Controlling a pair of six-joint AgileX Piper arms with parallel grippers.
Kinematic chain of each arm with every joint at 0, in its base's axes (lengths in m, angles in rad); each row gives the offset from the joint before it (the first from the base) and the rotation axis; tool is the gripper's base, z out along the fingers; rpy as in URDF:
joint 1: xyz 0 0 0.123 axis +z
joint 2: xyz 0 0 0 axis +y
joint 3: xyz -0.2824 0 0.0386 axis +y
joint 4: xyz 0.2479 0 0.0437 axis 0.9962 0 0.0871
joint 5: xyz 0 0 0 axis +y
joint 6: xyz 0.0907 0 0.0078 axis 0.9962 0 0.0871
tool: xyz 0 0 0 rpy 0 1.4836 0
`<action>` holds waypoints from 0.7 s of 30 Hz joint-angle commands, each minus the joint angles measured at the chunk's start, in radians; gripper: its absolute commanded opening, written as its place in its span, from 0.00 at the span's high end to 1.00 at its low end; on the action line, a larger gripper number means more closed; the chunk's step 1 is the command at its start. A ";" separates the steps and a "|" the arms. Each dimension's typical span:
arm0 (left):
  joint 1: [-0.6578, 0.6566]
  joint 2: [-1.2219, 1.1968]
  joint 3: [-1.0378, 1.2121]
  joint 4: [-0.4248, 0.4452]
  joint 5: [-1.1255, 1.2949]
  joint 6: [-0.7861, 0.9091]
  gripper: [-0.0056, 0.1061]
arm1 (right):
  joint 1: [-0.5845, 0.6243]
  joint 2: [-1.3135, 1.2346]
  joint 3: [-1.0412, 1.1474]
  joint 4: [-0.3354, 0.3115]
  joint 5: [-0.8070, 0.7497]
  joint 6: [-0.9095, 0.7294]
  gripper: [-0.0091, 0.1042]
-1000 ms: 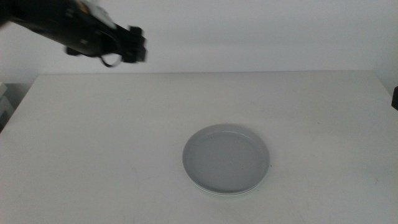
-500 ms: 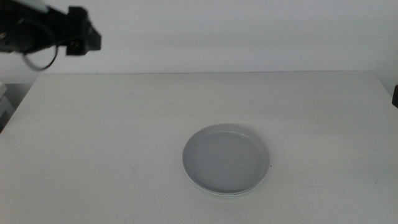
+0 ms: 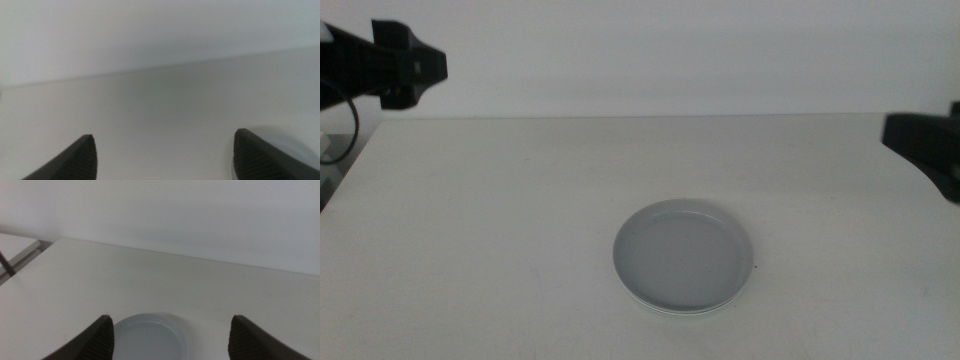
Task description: Stack the three bowls on top of each other.
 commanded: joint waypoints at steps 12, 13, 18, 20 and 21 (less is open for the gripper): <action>0.145 -0.078 -0.057 0.034 0.002 0.028 0.05 | -0.269 0.091 -0.172 -0.195 0.035 0.146 0.41; 0.143 -0.107 -0.035 0.026 -0.003 0.036 0.07 | -0.285 0.058 -0.145 -0.195 0.031 0.122 0.41; 0.140 -0.244 0.152 -0.035 -0.097 0.036 0.13 | -0.307 -0.122 0.037 -0.190 0.015 0.084 0.41; 0.140 -0.306 0.261 -0.046 -0.155 0.039 0.13 | -0.307 -0.183 0.104 -0.190 -0.017 0.087 0.41; 0.140 -0.336 0.317 -0.046 -0.187 0.039 0.13 | -0.307 -0.210 0.140 -0.191 -0.039 0.086 0.41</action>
